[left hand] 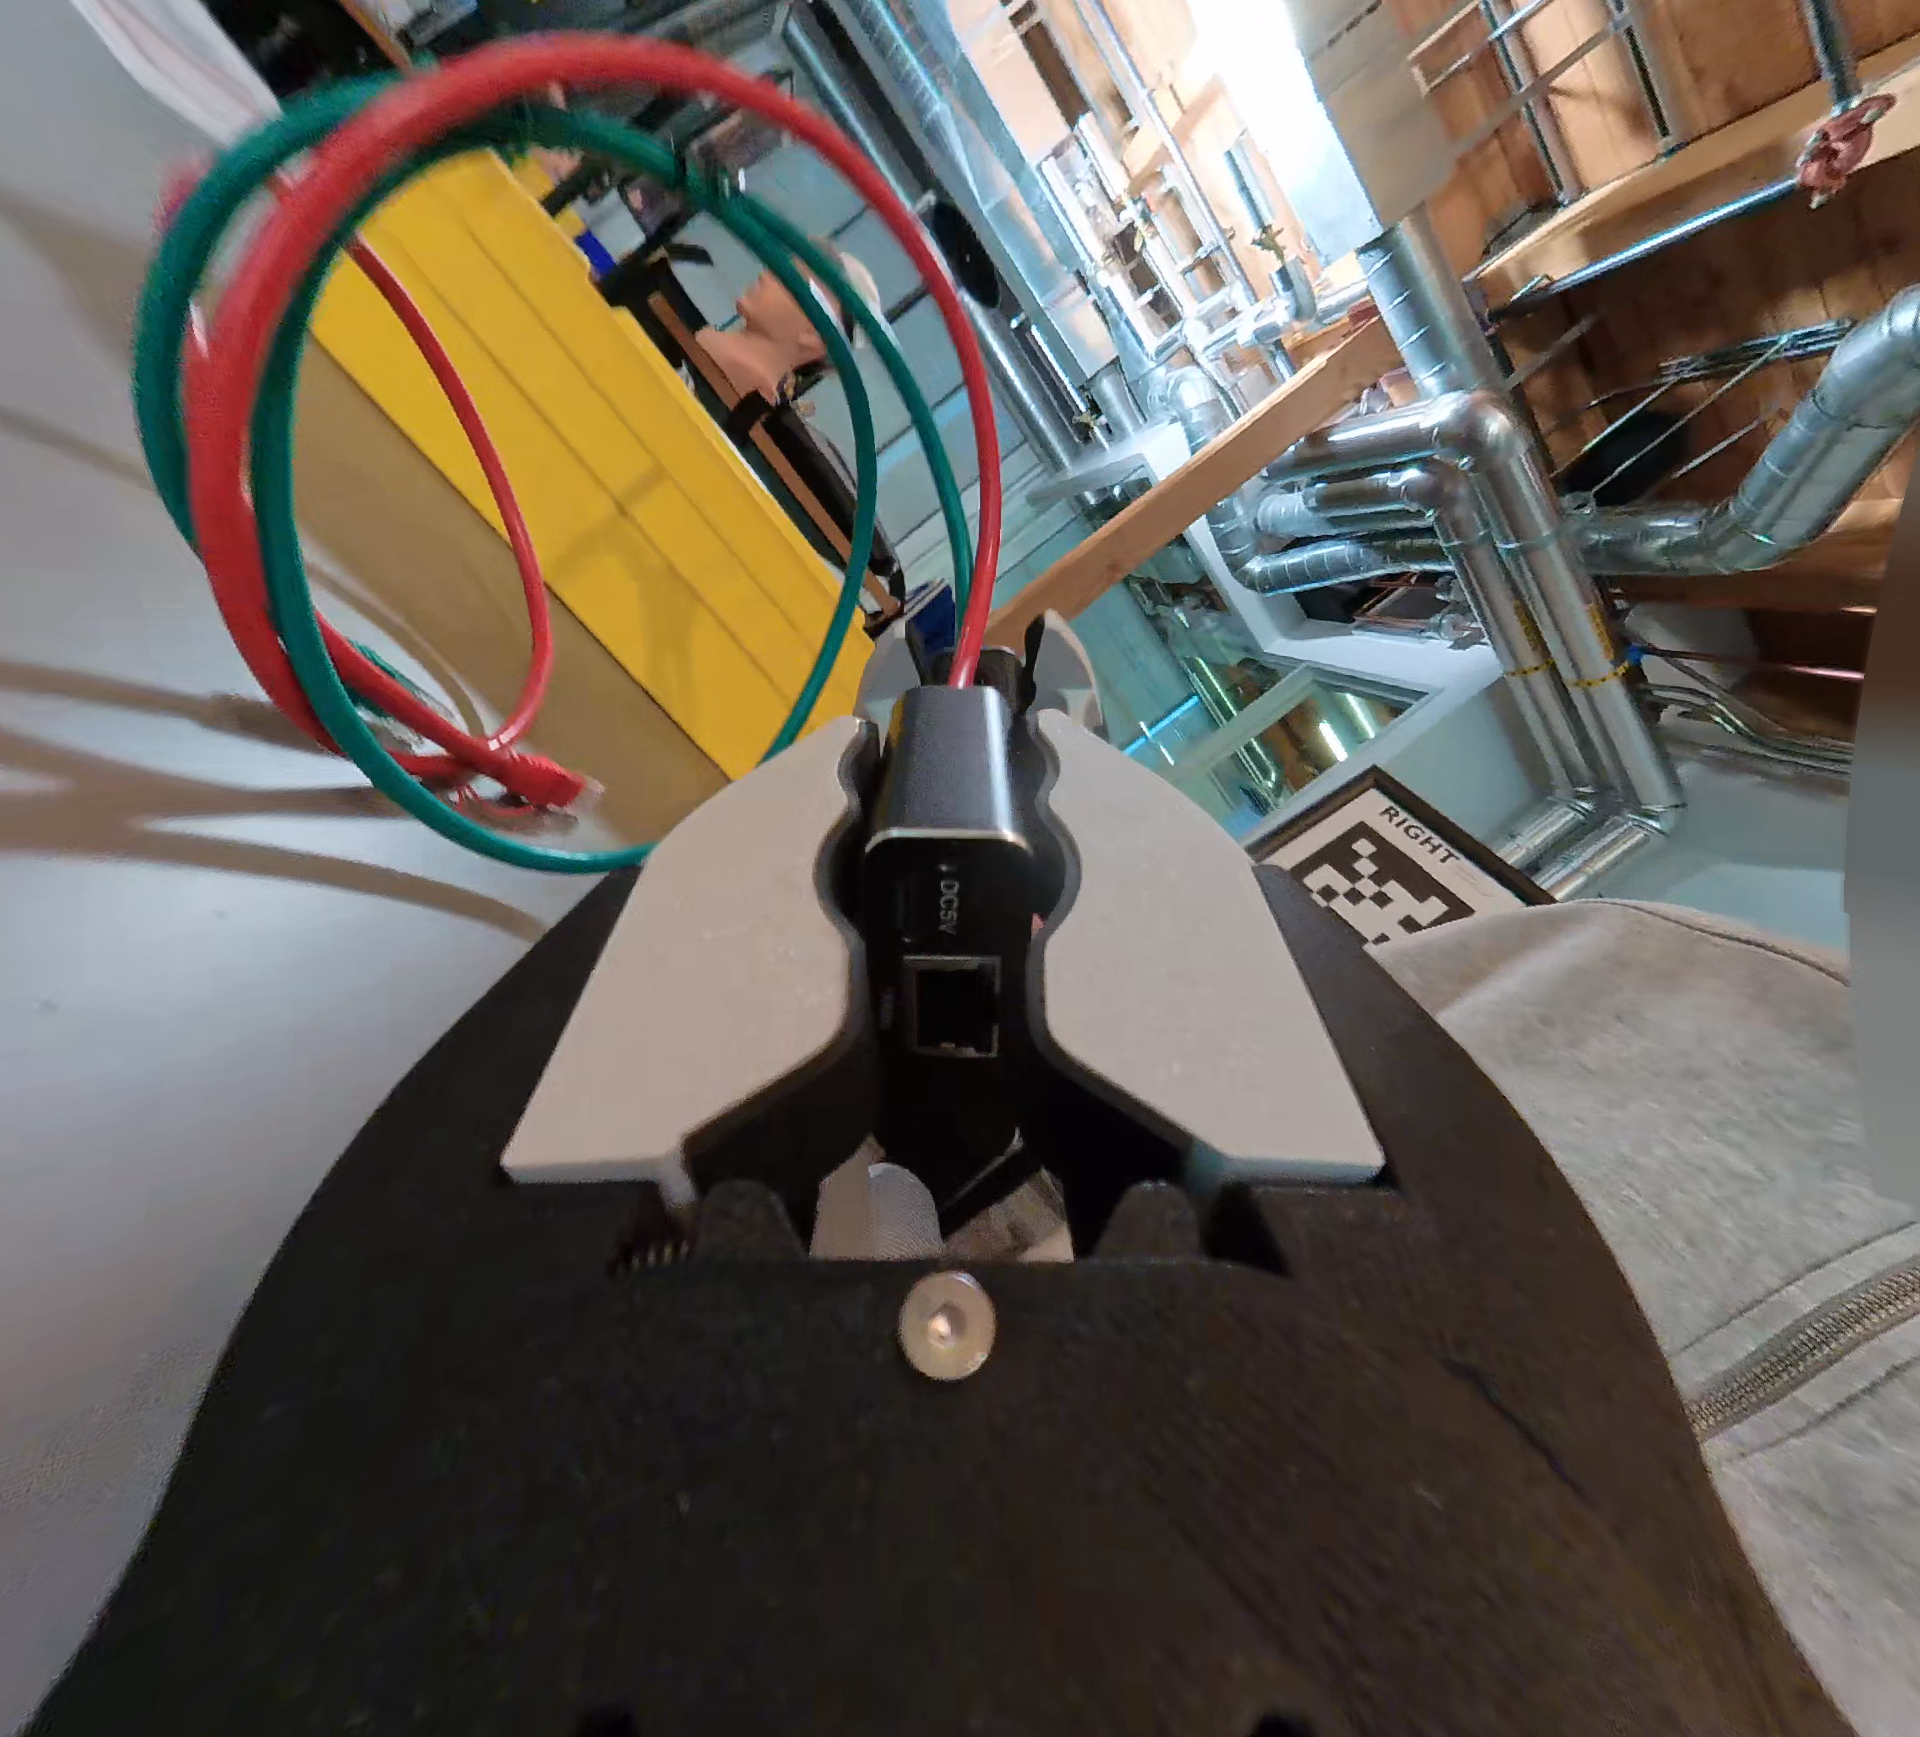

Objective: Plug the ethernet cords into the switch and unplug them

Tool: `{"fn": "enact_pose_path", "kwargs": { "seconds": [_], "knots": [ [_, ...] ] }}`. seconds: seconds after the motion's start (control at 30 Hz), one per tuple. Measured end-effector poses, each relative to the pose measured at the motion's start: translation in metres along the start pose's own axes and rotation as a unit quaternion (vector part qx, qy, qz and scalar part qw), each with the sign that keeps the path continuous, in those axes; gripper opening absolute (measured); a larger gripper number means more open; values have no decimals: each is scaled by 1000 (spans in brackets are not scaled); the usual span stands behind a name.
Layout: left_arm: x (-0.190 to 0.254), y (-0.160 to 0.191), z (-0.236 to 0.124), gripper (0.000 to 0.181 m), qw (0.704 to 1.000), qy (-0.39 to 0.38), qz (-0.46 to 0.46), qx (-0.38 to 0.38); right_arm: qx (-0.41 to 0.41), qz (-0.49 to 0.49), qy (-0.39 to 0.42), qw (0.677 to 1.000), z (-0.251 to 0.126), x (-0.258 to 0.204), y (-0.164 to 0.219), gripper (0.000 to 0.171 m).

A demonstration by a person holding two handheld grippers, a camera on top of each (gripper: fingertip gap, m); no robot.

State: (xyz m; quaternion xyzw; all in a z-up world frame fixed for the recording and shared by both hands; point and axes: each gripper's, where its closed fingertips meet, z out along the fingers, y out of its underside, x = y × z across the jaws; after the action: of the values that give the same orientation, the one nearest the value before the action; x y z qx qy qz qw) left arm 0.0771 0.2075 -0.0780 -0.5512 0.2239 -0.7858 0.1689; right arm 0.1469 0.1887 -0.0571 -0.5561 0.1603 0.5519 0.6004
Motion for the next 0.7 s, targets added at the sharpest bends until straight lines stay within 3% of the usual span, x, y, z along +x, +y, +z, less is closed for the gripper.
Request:
{"fn": "enact_pose_path", "kwargs": {
  "seconds": [0.2,0.43,0.57,0.7],
  "knots": [
    [0,-27,-18,24,999,5,3,51,-18,-30,1,999,1,-3,2,39],
    [-1,-22,-15,25,999,3,3,42,-48,-76,11,996,2,-5,8,38],
    [-6,-7,-8,25,1000,-9,-4,-7,-58,-118,37,991,1,2,4,38],
    [-5,16,4,24,998,-11,7,-61,-62,-109,46,991,-1,7,4,25]
  ]
}}
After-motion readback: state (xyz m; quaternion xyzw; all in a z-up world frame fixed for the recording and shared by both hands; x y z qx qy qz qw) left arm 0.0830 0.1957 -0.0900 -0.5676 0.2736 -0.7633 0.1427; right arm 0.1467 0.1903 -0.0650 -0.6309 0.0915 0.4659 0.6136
